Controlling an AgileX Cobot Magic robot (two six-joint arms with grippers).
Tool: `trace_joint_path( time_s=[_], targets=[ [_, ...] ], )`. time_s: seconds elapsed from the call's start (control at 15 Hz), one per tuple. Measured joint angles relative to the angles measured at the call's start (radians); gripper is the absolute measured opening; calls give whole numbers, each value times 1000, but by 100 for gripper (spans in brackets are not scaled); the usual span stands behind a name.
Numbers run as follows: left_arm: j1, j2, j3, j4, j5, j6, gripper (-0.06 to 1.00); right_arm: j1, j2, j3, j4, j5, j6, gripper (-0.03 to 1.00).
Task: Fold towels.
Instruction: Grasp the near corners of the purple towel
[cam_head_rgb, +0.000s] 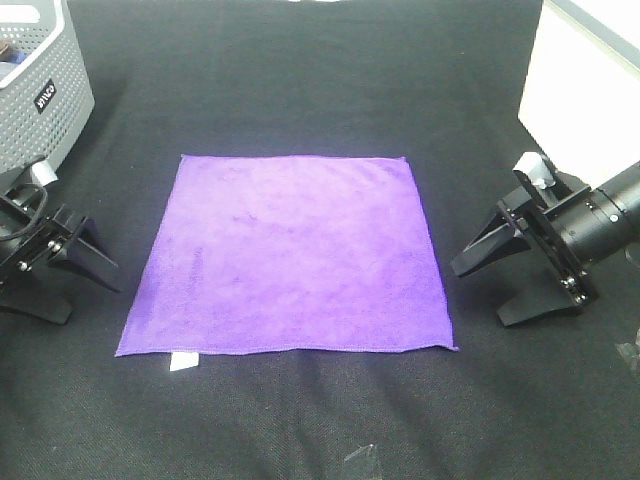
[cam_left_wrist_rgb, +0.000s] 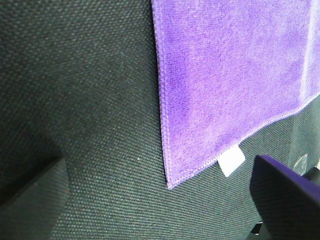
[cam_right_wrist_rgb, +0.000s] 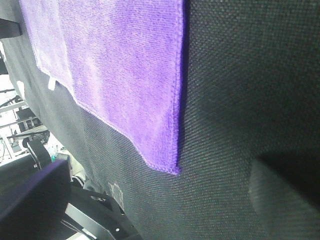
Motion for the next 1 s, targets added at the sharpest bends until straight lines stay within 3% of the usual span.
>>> trace_joint_path(
  time_s=[0.13, 0.27, 0.33, 0.47, 0.67, 0.8, 0.93, 1.0],
  targets=[
    [-82, 0, -3, 23, -28, -36, 90, 15, 1, 0, 13, -16, 10, 93],
    [-162, 2, -11, 23, -61, -80, 87, 84, -1, 0, 26, -54, 11, 91],
    [-162, 2, -11, 23, -61, -80, 87, 84, -1, 0, 26, -54, 11, 91],
    [-228, 34, -35, 17, -60, -122, 82, 180, -2, -3, 46, -110, 24, 88],
    [-313, 87, -88, -11, -41, -165, 74, 306, -11, -3, 50, -214, 30, 73],
    [-336, 107, -103, -25, -32, -181, 68, 339, -12, -3, 22, -253, 36, 62],
    [-343, 119, -106, -26, -34, -193, 56, 340, -12, -6, -25, -273, 65, 49],
    [-343, 121, -106, -22, -35, -200, 43, 342, -12, -7, -47, -280, 80, 41]
  ],
)
